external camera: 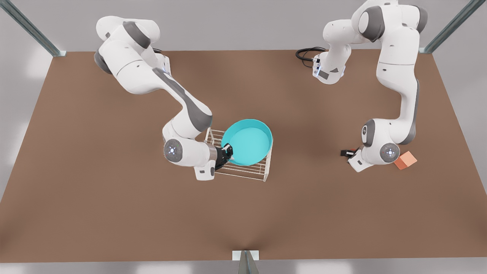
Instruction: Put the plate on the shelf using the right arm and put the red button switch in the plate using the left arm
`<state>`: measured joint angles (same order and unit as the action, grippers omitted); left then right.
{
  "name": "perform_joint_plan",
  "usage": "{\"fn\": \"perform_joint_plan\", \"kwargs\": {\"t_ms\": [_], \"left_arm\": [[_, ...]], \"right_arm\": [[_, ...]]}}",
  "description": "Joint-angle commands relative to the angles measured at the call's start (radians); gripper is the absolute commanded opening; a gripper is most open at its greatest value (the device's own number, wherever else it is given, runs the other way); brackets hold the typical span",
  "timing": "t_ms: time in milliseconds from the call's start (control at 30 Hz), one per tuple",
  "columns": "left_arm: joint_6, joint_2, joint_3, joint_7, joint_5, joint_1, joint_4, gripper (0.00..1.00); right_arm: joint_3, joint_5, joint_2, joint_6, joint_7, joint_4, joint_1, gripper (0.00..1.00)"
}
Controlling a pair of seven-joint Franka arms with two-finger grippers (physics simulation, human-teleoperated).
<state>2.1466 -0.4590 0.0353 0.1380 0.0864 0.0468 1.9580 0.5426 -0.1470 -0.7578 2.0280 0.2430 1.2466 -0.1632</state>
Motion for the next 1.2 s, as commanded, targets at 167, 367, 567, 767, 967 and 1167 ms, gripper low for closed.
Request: {"fn": "perform_joint_plan", "kwargs": {"t_ms": [167,367,567,767,967,1167], "left_arm": [[0.226,-0.040,0.000,0.344,0.021,0.011,0.051,1.00],[0.251,-0.040,-0.002,0.344,0.021,0.011,0.050,1.00],[0.239,-0.047,-0.002,0.201,0.019,0.013,0.064,1.00],[0.240,-0.059,-0.002,0.158,0.019,0.018,0.064,1.00],[0.240,-0.059,-0.006,0.164,0.023,0.015,0.062,0.77],[0.240,-0.059,-0.026,0.161,0.021,0.007,0.062,0.77]], "right_arm": [[-0.001,0.118,0.002,0.086,-0.347,0.105,-0.010,0.21],[0.000,0.115,0.000,0.084,-0.349,0.105,-0.018,0.21],[0.002,0.116,0.002,0.092,-0.343,0.089,-0.024,1.00],[0.005,0.115,0.008,0.083,-0.346,0.071,-0.021,1.00],[-0.001,0.207,0.140,-0.081,-0.338,0.082,0.094,1.00],[-0.039,0.454,0.284,-0.641,-0.266,-0.035,0.307,1.00]]}}
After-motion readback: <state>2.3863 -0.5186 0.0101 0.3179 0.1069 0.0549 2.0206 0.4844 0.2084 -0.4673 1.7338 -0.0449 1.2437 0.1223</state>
